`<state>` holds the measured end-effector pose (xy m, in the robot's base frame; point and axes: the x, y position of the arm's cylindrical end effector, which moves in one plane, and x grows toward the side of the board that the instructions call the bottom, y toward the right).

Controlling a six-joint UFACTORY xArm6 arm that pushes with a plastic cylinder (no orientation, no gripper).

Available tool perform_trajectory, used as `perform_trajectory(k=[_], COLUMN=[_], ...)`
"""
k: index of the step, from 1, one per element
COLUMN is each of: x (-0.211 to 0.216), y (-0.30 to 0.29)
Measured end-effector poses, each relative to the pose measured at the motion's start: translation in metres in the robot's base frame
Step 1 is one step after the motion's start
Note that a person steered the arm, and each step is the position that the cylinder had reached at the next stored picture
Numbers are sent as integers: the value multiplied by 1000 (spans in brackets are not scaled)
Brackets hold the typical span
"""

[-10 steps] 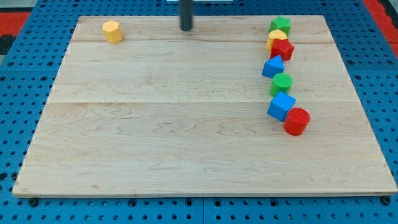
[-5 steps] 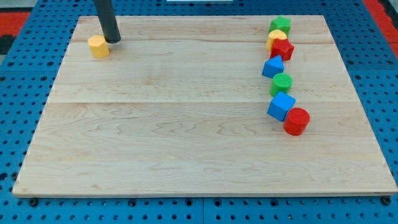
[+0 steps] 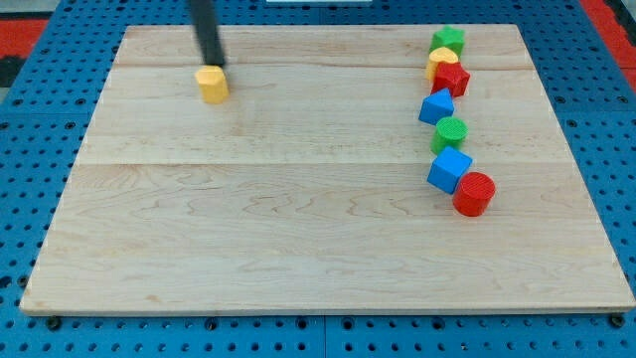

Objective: Push yellow hexagon to the center

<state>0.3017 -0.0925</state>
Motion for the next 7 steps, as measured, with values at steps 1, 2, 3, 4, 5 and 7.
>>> perform_trajectory(k=[1, 2, 3, 4, 5, 7], x=[78, 8, -6, 30, 90, 178], y=[13, 10, -64, -68, -67, 37])
